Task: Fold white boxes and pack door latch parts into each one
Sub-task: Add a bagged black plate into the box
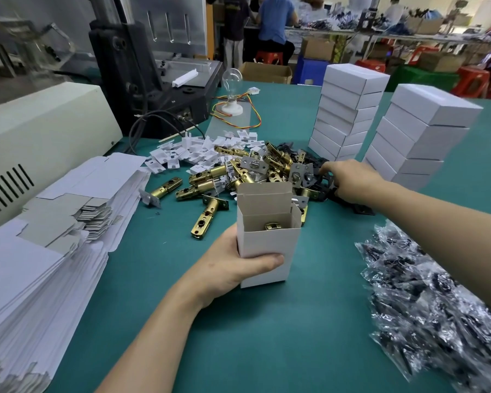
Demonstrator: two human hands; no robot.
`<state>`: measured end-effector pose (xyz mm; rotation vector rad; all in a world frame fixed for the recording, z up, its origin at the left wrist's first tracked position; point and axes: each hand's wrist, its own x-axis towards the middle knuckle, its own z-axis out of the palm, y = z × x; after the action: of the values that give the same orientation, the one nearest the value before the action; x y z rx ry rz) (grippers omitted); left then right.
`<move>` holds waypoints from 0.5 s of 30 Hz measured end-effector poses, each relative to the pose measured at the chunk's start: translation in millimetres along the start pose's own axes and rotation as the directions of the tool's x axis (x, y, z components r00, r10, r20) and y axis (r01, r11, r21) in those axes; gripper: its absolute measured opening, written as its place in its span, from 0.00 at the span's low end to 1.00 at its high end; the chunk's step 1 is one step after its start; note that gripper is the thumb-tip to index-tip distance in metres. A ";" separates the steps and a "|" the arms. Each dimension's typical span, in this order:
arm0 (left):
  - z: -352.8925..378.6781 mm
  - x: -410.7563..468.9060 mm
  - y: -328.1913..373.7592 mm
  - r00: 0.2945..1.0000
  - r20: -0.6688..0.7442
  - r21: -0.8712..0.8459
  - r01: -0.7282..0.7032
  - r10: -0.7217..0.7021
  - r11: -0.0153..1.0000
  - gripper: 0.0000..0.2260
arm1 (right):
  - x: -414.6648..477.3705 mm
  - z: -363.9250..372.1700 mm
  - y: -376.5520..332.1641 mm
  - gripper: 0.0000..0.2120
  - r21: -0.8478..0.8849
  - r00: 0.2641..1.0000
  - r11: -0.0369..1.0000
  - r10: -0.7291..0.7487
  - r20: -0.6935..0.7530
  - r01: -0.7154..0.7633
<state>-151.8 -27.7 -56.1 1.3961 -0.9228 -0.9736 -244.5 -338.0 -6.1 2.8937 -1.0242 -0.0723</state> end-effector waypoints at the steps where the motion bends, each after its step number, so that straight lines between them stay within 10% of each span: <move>1: 0.1 -0.2 0.0 1.000 0.000 -0.001 0.002 -0.002 1.000 0.24 | 0.0 -0.8 0.9 0.29 -0.006 1.000 1.000 -0.003 0.006 0.003; 15: 0.7 -0.7 2.5 1.000 0.008 -0.018 0.003 -0.003 1.000 0.23 | -2.3 -8.2 0.3 0.15 -0.282 0.986 0.959 0.060 0.156 -0.014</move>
<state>-152.7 -27.4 -53.5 1.3800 -0.9163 -0.9877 -246.0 -336.3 2.2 2.6435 -0.9983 -0.4230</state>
